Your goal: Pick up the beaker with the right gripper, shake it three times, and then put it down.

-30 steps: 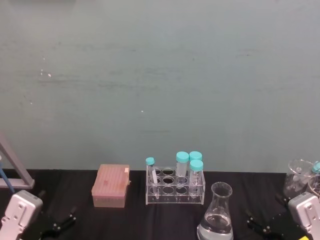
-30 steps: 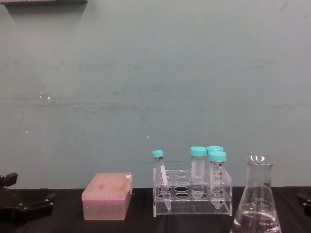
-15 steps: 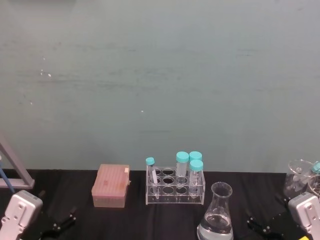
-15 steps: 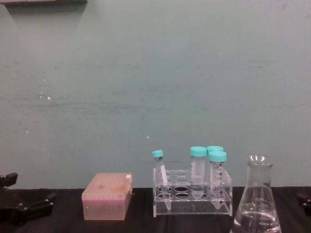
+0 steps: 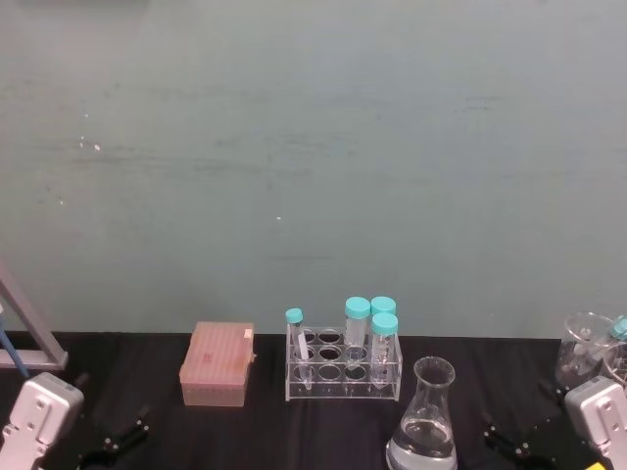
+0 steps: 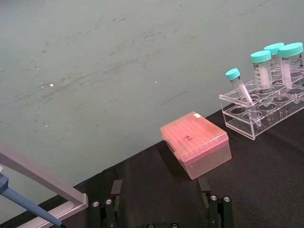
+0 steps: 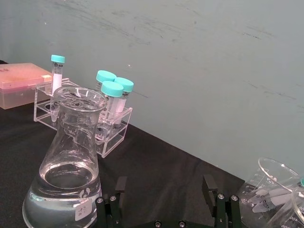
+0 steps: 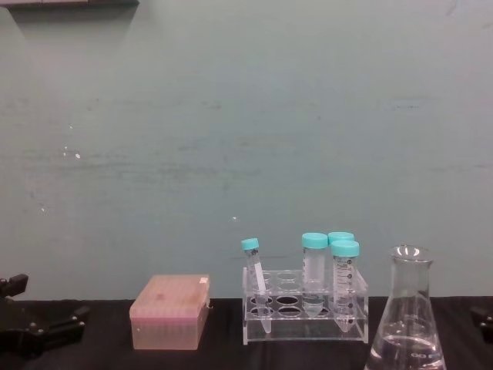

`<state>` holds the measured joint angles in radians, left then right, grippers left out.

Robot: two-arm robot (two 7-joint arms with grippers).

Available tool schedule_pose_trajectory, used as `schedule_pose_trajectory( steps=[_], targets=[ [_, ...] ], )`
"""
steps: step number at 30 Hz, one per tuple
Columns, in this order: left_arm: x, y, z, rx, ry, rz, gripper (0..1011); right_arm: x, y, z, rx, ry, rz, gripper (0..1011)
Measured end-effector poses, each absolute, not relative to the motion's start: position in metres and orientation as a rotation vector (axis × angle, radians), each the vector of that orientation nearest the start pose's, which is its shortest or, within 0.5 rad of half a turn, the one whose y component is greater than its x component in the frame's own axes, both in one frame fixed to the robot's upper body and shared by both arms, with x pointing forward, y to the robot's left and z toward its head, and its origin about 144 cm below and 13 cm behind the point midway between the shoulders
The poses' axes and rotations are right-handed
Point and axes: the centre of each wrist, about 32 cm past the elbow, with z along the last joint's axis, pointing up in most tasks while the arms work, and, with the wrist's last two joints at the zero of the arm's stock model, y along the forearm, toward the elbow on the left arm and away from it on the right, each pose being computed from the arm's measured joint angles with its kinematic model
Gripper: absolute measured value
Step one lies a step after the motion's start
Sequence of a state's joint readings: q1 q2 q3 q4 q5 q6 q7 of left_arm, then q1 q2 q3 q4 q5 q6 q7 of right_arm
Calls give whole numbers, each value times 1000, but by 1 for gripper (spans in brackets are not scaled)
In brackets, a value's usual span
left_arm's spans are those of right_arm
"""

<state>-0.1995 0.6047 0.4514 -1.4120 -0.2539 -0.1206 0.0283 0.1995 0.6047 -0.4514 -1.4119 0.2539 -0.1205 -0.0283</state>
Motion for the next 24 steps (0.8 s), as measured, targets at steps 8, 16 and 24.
schedule_pose_trajectory(
  steps=[8, 16, 24],
  targets=[
    [489, 310, 1140, 304, -285, 1248, 1000, 489, -310, 1140, -304, -285, -1248, 1003],
    [489, 310, 1140, 304, -285, 1248, 1000, 489, -310, 1140, -304, -285, -1248, 1002],
    [489, 310, 1140, 304, -285, 1248, 1000, 489, -311, 1141, -291, -283, -1267, 1003]
  ],
)
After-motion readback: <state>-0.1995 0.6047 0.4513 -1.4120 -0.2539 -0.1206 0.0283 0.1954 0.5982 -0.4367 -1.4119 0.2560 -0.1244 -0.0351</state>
